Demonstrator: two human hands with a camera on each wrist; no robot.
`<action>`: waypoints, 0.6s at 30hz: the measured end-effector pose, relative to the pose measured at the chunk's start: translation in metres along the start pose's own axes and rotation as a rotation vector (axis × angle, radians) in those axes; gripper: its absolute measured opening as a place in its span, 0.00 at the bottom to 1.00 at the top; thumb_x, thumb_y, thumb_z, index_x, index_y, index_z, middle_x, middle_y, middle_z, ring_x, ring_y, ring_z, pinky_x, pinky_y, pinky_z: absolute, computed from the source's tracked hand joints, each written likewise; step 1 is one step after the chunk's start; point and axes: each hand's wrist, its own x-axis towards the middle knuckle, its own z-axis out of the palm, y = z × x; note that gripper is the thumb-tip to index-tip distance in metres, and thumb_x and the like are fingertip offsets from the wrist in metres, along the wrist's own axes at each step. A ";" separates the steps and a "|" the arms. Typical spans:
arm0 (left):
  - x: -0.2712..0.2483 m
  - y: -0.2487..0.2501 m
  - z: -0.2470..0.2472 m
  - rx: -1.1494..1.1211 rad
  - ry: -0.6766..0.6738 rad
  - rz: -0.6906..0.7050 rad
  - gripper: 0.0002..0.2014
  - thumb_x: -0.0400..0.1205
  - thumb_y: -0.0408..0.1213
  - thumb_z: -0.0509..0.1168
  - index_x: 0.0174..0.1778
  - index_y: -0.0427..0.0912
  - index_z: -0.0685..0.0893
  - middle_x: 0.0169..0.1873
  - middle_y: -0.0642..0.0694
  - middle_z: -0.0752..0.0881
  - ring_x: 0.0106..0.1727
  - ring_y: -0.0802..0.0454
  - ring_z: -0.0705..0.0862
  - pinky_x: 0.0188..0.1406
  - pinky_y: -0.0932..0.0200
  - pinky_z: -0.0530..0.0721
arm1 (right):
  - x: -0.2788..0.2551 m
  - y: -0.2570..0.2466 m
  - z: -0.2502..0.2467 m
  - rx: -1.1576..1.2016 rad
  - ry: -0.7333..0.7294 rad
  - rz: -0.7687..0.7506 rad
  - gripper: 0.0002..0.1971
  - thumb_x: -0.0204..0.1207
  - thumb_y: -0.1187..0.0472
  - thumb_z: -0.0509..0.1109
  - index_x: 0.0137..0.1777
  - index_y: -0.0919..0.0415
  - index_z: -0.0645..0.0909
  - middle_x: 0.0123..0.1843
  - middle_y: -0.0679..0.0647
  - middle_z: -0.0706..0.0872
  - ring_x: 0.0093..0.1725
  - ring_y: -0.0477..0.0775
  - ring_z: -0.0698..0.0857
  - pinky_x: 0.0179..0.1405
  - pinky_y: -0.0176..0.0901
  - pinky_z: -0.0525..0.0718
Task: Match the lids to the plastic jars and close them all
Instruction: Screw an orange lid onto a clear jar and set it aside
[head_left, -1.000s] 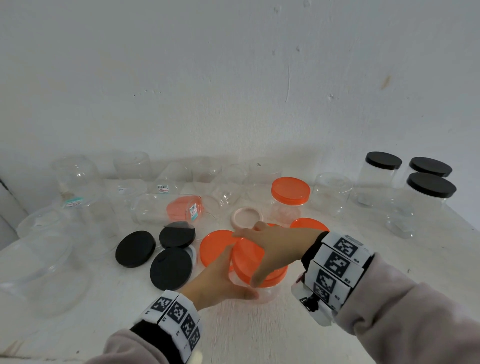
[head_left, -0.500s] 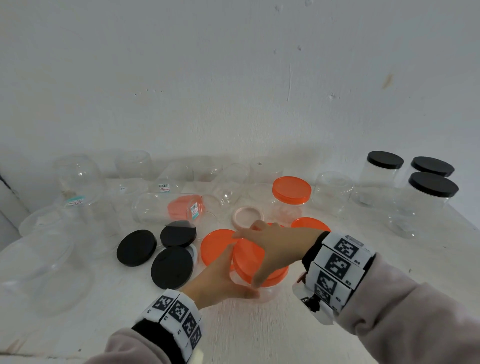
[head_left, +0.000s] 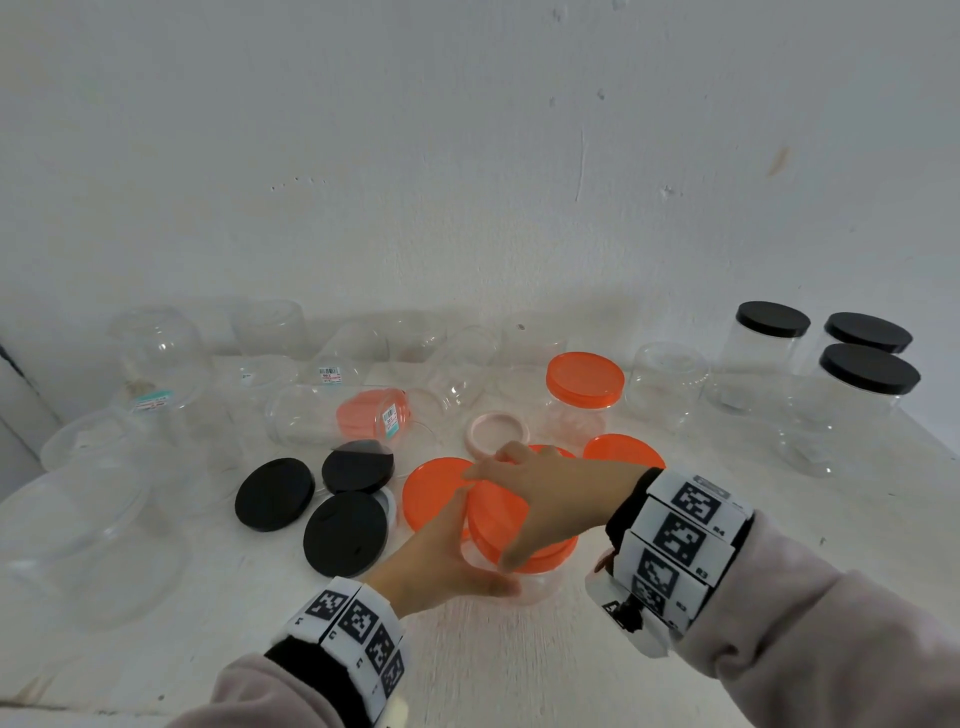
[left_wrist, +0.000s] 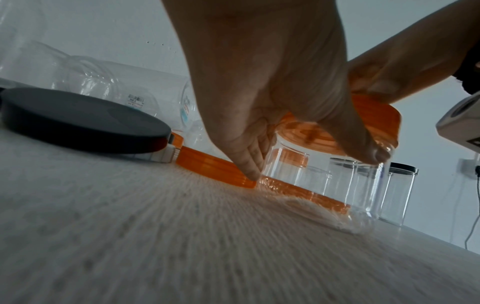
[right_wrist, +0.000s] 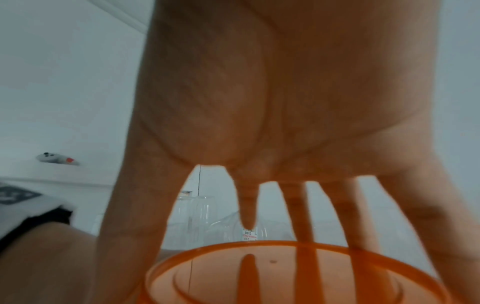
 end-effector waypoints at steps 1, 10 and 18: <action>0.000 0.001 0.000 -0.002 -0.003 0.007 0.54 0.62 0.54 0.82 0.66 0.80 0.43 0.55 0.80 0.63 0.55 0.78 0.69 0.41 0.80 0.71 | 0.000 0.000 0.000 0.015 0.011 -0.017 0.44 0.66 0.39 0.77 0.79 0.31 0.55 0.73 0.48 0.64 0.74 0.60 0.63 0.67 0.63 0.74; 0.000 0.000 0.000 -0.046 -0.019 0.013 0.49 0.64 0.50 0.82 0.67 0.76 0.52 0.58 0.74 0.71 0.56 0.78 0.73 0.44 0.80 0.74 | 0.011 0.000 0.012 -0.079 0.175 0.125 0.48 0.63 0.21 0.64 0.80 0.43 0.59 0.70 0.53 0.70 0.67 0.66 0.72 0.49 0.51 0.72; 0.001 -0.002 0.001 -0.040 -0.009 0.032 0.52 0.63 0.51 0.83 0.66 0.82 0.47 0.60 0.79 0.65 0.57 0.84 0.68 0.46 0.82 0.72 | 0.004 0.002 0.001 0.062 0.055 -0.058 0.39 0.67 0.41 0.76 0.76 0.32 0.61 0.68 0.47 0.67 0.68 0.56 0.64 0.64 0.57 0.74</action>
